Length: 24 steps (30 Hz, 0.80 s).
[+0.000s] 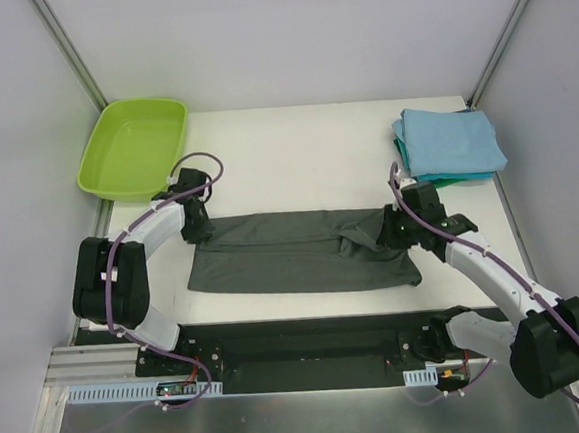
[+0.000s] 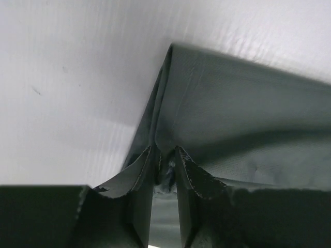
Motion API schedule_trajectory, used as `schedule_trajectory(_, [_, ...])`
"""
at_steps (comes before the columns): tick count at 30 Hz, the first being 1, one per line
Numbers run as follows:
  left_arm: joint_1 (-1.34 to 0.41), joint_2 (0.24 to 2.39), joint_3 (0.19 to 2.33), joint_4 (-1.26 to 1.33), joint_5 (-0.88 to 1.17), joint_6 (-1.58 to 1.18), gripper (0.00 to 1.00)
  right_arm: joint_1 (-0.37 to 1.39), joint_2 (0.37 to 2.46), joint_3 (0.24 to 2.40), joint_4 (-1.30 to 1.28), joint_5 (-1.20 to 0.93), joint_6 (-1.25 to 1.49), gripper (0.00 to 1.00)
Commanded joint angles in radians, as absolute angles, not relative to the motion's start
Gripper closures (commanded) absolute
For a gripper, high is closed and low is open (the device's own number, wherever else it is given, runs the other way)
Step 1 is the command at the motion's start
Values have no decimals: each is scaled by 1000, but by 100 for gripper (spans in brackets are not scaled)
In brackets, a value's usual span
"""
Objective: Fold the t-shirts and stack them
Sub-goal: Fold the other side of the tshirt into a rectangle
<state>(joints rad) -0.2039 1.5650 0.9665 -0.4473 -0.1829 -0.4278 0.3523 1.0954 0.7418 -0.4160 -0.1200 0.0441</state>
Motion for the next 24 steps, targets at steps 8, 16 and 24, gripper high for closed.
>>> schedule_trajectory(8, [-212,1267,868,-488,-227,-620,1,354,778,563,-505,-242,156,23])
schedule_trajectory(16, [-256,1296,951,-425,53,-608,1,354,914,621,-236,-293,198,4])
schedule_trajectory(24, [-296,1557,1011,-410,104,-607,1,354,1406,844,-207,-351,147,4])
